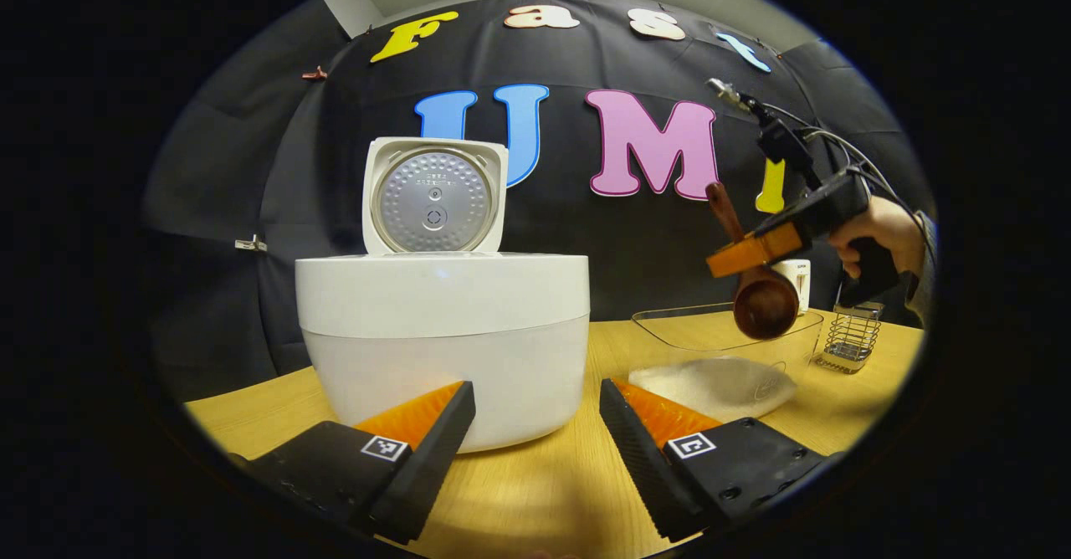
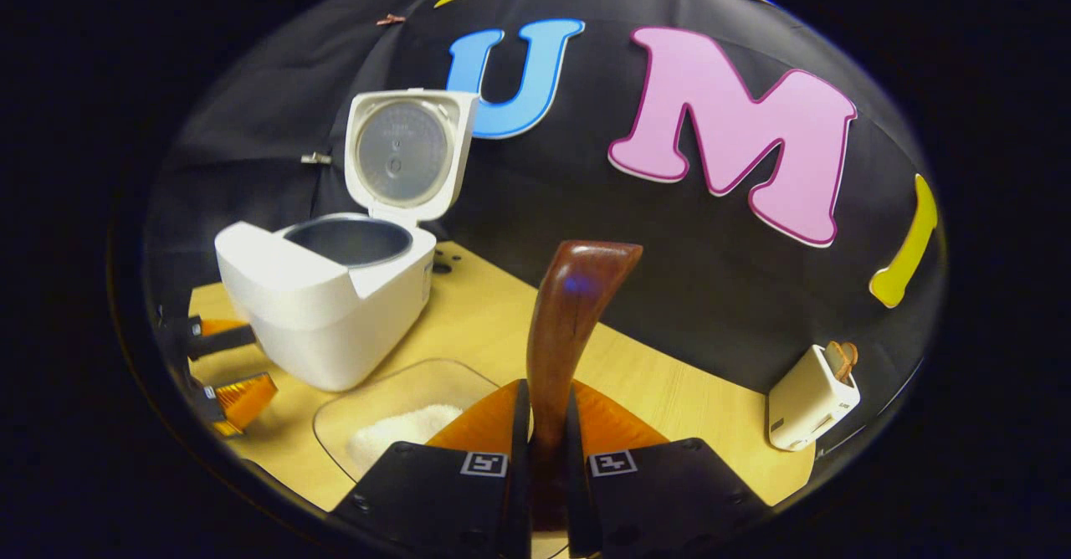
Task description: Close the left gripper, press the button to open the rice cooker; take a wooden spoon from the chopstick holder with the right hand, scoop a spoonful of rice and pour it into the rice cooker, then put the wooden spoon back into the chopstick holder.
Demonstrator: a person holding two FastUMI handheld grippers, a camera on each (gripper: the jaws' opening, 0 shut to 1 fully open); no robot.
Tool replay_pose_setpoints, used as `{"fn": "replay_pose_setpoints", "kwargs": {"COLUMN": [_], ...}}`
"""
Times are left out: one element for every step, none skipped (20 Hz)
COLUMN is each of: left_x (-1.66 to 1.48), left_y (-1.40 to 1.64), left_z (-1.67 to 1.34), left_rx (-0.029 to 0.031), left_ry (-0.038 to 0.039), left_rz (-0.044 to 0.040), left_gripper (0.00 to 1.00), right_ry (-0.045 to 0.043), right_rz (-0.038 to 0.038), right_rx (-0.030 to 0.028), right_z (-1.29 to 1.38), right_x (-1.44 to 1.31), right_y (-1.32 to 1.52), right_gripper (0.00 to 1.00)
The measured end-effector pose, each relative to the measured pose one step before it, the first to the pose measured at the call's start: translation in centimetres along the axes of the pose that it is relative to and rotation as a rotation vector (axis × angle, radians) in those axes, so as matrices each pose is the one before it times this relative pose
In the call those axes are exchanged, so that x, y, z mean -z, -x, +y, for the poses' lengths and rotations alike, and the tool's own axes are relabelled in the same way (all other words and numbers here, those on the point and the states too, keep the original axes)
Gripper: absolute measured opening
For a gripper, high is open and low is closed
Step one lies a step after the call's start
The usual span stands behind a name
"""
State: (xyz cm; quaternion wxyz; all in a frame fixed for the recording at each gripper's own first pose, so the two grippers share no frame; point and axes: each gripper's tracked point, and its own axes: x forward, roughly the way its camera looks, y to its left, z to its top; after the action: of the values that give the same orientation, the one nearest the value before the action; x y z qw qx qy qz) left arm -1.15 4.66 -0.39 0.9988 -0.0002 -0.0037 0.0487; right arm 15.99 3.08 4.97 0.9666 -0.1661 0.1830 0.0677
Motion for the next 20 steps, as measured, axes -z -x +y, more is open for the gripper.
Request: {"fn": "replay_pose_setpoints", "kwargs": {"left_x": [0.040,-0.030,0.031,-0.075,-0.071,0.064,0.042,-0.044,0.046,-0.038,-0.107,0.045,0.097,0.009,-0.013,-0.066,-0.077,0.126,0.059,-0.069], "left_y": [0.007,0.043,-0.015,0.024,0.004,-0.027,-0.013,-0.001,-0.048,0.080,-0.010,-0.072,0.057,-0.021,-0.024,-0.006,0.044,0.034,0.017,0.017], "left_z": [0.077,-0.041,0.035,0.016,0.002,-0.024,0.020,0.018,0.042,-0.084,-0.043,-0.029,0.040,0.056,-0.013,-0.012,0.021,-0.010,0.001,0.020], "left_rx": [0.00026,0.00023,0.00016,0.00044,0.00041,-0.00003,-0.00002,0.00010,-0.00013,0.00071,0.00029,0.00060,-0.00020,0.00113,0.00036,0.00038,0.00036,0.00029,0.00022,0.00016], "left_ry": [-0.00007,-0.00004,0.00018,-0.00001,0.00059,-0.00041,0.00026,-0.00025,0.00011,-0.00044,-0.00092,0.00091,-0.00049,0.00038,0.00060,-0.00091,0.00060,-0.00049,-0.00020,-0.00011], "left_rz": [-0.00046,0.00014,0.00000,0.00014,-0.00028,0.00052,-0.00045,0.00005,-0.00035,-0.00056,-0.00047,0.00018,-0.00054,0.00049,-0.00037,-0.00103,0.00020,0.00016,-0.00063,0.00020], "left_gripper": [0.96,0.97,0.97,0.97,0.97,0.97,0.97,0.97,0.96,0.97,0.97,0.97,0.97,0.97,0.97,0.97,0.97,0.96,0.97,0.97], "right_ry": [0.02210,0.03605,0.04233,0.04096,0.03793,0.02562,0.00924,-0.00470,-0.02716,-0.04797,-0.06447,-0.05756,-0.06358,-0.05980,-0.05536,-0.06522,-0.06463,-0.06693,-0.07922,-0.06585], "right_rz": [0.01836,0.01195,0.01266,0.01757,0.02549,0.02270,0.02355,0.02402,-0.01121,0.00565,-0.00128,0.00384,0.00075,0.00008,-0.00635,-0.00914,-0.01363,-0.01776,-0.02282,-0.01727], "right_rx": [0.00426,0.00415,0.00862,0.00544,0.00063,-0.00217,-0.00390,-0.00643,0.01221,-0.01646,-0.02960,-0.02204,-0.02590,-0.02033,-0.01863,-0.01259,-0.01171,-0.00866,-0.00717,-0.00586], "right_z": [0.234,0.404,0.498,0.594,0.734,0.783,0.552,0.575,-0.282,0.444,0.840,0.628,0.652,0.511,0.361,0.261,0.034,-0.253,-0.452,-0.416], "right_x": [0.507,0.543,0.382,0.542,0.696,0.612,0.608,0.680,-0.356,0.218,-0.014,0.049,-0.097,-0.053,-0.247,-0.251,-0.284,-0.422,-0.431,-0.267], "right_y": [-0.174,-0.221,-0.263,-0.211,-0.197,-0.183,-0.174,-0.127,0.104,-0.168,0.002,-0.045,-0.267,-0.042,-0.162,-0.256,-0.002,0.073,0.051,0.451], "right_gripper": [0.21,0.21,0.20,0.21,0.20,0.21,0.21,0.21,0.21,0.20,0.10,0.18,0.19,0.19,0.19,0.19,0.19,0.19,0.19,0.19]}}
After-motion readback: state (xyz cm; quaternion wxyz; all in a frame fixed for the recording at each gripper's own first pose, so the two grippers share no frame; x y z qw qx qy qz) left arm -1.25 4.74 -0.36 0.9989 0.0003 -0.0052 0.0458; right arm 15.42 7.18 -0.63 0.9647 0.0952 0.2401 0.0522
